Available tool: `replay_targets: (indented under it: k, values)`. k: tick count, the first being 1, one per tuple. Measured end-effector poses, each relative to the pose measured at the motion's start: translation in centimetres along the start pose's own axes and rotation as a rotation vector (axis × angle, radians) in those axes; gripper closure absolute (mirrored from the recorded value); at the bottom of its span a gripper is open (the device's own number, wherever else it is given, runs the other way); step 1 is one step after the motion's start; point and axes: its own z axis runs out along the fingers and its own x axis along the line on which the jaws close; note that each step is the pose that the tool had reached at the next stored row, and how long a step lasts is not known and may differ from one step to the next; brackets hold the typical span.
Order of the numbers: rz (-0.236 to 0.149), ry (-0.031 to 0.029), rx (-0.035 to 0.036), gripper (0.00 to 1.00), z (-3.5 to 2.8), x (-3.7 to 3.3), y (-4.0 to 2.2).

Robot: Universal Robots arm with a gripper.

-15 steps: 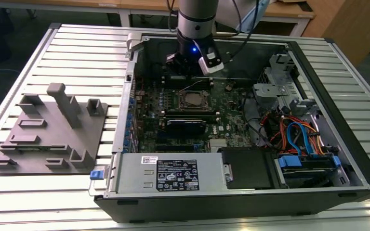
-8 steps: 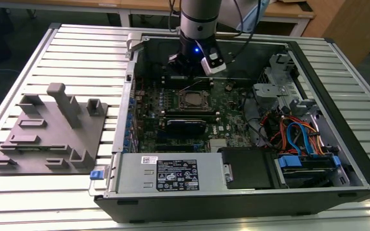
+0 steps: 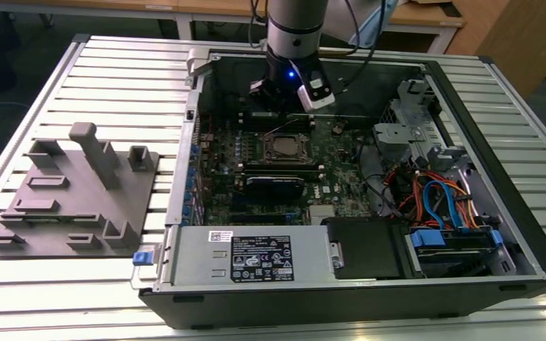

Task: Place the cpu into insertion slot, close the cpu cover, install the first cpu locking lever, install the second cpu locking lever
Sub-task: 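Install the first cpu locking lever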

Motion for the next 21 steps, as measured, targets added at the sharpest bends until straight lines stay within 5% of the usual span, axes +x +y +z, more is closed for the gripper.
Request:
replay_targets:
  k: [21]
  values:
    - [0.000,0.0000,0.0000,0.89,0.14,-0.51,0.13]
